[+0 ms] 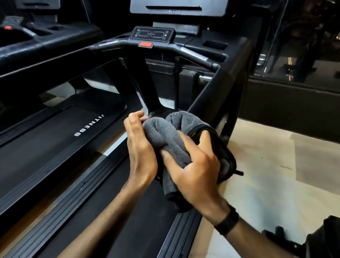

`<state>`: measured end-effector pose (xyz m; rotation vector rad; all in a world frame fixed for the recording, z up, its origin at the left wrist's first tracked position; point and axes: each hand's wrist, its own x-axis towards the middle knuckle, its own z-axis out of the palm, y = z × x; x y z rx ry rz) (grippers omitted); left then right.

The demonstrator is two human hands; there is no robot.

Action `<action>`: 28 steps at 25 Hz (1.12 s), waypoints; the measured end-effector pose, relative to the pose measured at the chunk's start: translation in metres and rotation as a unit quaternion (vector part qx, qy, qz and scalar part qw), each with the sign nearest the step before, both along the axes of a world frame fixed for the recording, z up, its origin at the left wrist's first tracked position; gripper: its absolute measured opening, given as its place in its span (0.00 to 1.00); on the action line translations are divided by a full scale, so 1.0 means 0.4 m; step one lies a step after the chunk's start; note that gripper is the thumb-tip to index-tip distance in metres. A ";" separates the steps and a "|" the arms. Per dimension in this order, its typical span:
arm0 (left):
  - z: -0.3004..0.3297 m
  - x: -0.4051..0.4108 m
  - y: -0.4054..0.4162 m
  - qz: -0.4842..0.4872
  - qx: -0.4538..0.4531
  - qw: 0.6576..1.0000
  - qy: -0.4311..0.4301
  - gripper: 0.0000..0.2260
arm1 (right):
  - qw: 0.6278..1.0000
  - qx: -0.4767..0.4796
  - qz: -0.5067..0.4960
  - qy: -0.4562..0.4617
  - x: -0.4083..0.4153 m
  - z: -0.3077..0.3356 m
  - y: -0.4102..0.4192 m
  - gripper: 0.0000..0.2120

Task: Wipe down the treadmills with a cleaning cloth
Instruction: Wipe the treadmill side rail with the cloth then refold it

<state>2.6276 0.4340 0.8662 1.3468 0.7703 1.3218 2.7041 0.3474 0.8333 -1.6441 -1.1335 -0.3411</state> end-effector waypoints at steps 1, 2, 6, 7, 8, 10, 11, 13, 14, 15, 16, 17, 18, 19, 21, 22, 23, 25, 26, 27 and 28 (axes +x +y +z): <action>0.001 -0.001 0.002 -0.002 0.001 1.000 0.005 0.25 | 1.000 -0.003 0.009 -0.014 0.023 0.007 0.005 0.23; 0.002 0.000 0.003 -0.005 0.003 1.000 0.020 0.24 | 1.000 -0.015 -0.005 -0.003 0.071 0.031 0.030 0.23; 0.005 0.001 -0.006 -0.009 0.009 0.998 0.063 0.27 | 0.980 -0.126 -0.100 0.118 0.253 0.144 0.142 0.20; 0.008 0.000 -0.004 -0.009 0.010 0.998 0.064 0.28 | 0.979 -0.136 -0.102 0.115 0.241 0.149 0.151 0.20; 0.009 -0.001 -0.003 -0.009 0.008 0.998 0.062 0.29 | 0.982 -0.135 -0.099 0.093 0.202 0.139 0.143 0.22; 0.005 0.001 0.000 -0.015 0.011 0.999 0.051 0.29 | 0.993 -0.083 -0.077 0.034 0.092 0.079 0.086 0.24; 0.000 0.002 0.002 -0.020 0.013 0.999 0.041 0.28 | 0.998 -0.046 -0.047 0.022 0.040 0.043 0.046 0.24; -0.003 0.001 0.003 -0.030 0.019 0.999 0.027 0.26 | 1.000 -0.004 -0.008 0.001 0.014 0.001 0.002 0.24; 0.000 0.000 0.003 -0.034 0.024 0.999 0.031 0.27 | 1.000 0.000 -0.003 0.001 0.049 0.012 0.015 0.23; 0.003 0.000 0.005 -0.036 0.021 0.998 0.042 0.28 | 0.999 -0.010 -0.023 0.024 0.103 0.032 0.044 0.23; 0.006 0.001 0.003 -0.035 0.014 0.997 0.060 0.30 | 0.996 -0.030 -0.058 0.061 0.165 0.056 0.077 0.23; 0.008 -0.002 0.001 -0.030 0.010 0.996 0.079 0.32 | 0.989 -0.050 -0.089 0.105 0.225 0.081 0.105 0.23; 0.010 -0.004 -0.003 -0.029 0.011 0.995 0.098 0.33 | 0.982 -0.060 -0.101 0.151 0.272 0.100 0.126 0.24; 0.014 -0.006 -0.005 -0.035 0.016 0.993 0.115 0.33 | 0.976 -0.060 -0.102 0.185 0.294 0.110 0.139 0.26; 0.019 -0.008 -0.010 -0.052 0.014 0.988 0.146 0.33 | 0.970 -0.040 -0.114 0.209 0.250 0.097 0.126 0.27; 0.021 -0.007 -0.009 -0.059 0.013 0.985 0.160 0.33 | 0.971 -0.020 -0.117 0.206 0.200 0.071 0.100 0.27; 0.021 -0.005 -0.005 -0.069 0.015 0.983 0.170 0.34 | 0.973 0.012 -0.111 0.202 0.138 0.038 0.064 0.28; 0.022 -0.002 0.003 -0.093 0.040 0.974 0.202 0.35 | 0.976 0.073 -0.072 0.192 0.032 -0.031 -0.009 0.28; 0.026 -0.001 0.005 -0.106 0.062 0.967 0.224 0.35 | 0.977 0.092 -0.049 0.185 0.009 -0.050 -0.028 0.29; 0.030 0.003 0.009 -0.120 0.076 0.959 0.247 0.34 | 0.977 0.105 -0.034 0.184 0.015 -0.058 -0.024 0.29; 0.039 0.005 0.008 -0.135 0.075 0.950 0.271 0.31 | 0.972 0.106 -0.043 0.205 0.043 -0.056 -0.004 0.28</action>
